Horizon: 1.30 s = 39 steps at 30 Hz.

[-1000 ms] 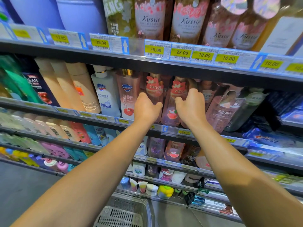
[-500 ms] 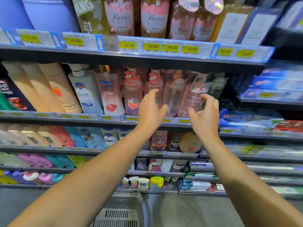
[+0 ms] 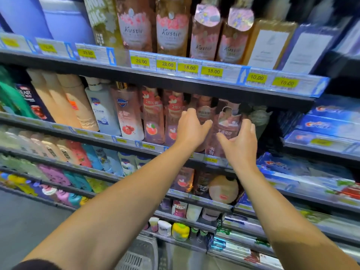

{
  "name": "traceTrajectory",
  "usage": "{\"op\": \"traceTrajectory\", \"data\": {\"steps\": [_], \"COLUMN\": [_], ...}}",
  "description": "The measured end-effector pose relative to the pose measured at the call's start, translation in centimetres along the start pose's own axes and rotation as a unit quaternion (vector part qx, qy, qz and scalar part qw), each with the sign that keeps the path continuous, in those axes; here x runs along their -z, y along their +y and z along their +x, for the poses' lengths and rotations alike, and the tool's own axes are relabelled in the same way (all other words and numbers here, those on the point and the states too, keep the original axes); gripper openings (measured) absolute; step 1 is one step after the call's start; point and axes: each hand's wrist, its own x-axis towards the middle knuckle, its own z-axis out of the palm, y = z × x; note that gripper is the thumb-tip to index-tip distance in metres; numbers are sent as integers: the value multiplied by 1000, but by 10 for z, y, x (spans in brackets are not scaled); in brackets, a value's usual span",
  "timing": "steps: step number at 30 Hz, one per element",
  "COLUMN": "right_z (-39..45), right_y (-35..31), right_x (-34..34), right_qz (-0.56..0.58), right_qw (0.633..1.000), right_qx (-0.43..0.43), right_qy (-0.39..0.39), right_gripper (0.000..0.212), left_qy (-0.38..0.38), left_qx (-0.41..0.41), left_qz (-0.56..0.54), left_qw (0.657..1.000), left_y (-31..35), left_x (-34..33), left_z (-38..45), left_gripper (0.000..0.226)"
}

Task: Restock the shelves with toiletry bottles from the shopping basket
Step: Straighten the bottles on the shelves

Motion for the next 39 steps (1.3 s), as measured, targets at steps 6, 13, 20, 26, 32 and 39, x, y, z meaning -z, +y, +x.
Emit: {"op": "traceTrajectory", "data": {"steps": [6,13,20,26,32,39], "right_z": [7,15,19,20,23,20], "right_y": [5,5,8,8,11,13], "right_x": [-5,-6,-7,-8,-9,-10], "right_qz": [-35,-79,-70,-62,-47,-43], "right_qw": [999,996,997,997,997,998], "right_qx": [3,-31,-39,-50,-60,-41], "right_qy": [-6,-3,-14,-16,-33,-23], "right_gripper": [47,49,42,40,40,43], "left_qy": [12,-7,-3,15,25,33], "left_qx": [45,69,75,58,54,53], "left_qz": [60,63,43,53,31,29], "left_qw": [997,996,996,997,998,998], "left_y": [7,15,19,18,17,16], "left_x": [-11,-10,-6,-1,-1,-2], "left_z": [11,14,15,13,11,8], "left_gripper": [25,29,24,25,17,11]}}
